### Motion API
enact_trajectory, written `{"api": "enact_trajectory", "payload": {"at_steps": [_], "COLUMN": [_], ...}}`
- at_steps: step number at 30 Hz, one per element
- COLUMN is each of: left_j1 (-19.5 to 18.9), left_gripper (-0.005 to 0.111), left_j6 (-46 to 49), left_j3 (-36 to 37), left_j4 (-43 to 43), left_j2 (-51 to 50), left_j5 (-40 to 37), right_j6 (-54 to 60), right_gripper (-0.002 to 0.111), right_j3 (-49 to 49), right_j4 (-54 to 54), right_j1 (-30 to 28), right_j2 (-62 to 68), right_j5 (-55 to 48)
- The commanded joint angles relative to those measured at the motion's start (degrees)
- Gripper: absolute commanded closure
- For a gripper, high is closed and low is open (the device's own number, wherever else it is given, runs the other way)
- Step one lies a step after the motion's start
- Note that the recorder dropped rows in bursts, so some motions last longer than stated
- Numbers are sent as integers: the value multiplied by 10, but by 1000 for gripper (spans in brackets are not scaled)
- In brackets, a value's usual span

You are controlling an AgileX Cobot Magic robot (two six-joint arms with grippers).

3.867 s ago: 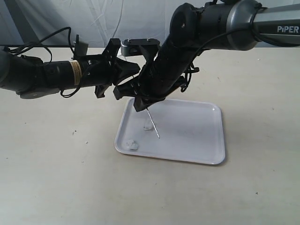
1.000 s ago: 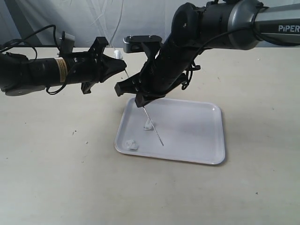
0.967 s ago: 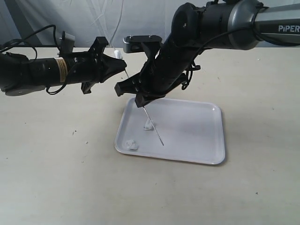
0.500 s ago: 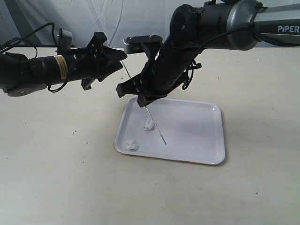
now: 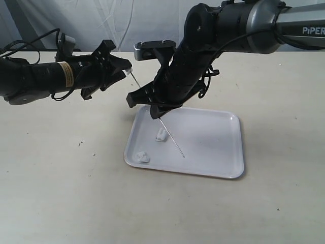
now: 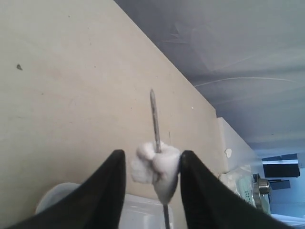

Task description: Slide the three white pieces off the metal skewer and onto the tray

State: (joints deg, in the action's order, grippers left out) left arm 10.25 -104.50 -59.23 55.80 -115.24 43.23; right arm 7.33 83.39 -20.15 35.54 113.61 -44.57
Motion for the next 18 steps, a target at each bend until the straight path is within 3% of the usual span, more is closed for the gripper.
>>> {"api": "enact_trajectory", "payload": {"at_steps": [1, 4, 10, 18], "left_j1": [0, 0, 0, 0], "left_gripper": [70, 75, 107, 107], "left_j6": [4, 4, 4, 51], "left_j3": [2, 2, 2, 2], "left_j4": [-9, -9, -3, -60], "left_j2": [3, 3, 3, 3], "left_j5": [-10, -10, 1, -37], "right_j6": [0, 0, 0, 0], "right_gripper": [109, 109, 109, 109], "right_j3": [3, 3, 3, 3], "right_j4": [0, 0, 2, 2], "right_j1": [-1, -1, -1, -1], "right_j2": [-8, -8, -8, -8], "right_j5": [-4, -7, -11, -113]}}
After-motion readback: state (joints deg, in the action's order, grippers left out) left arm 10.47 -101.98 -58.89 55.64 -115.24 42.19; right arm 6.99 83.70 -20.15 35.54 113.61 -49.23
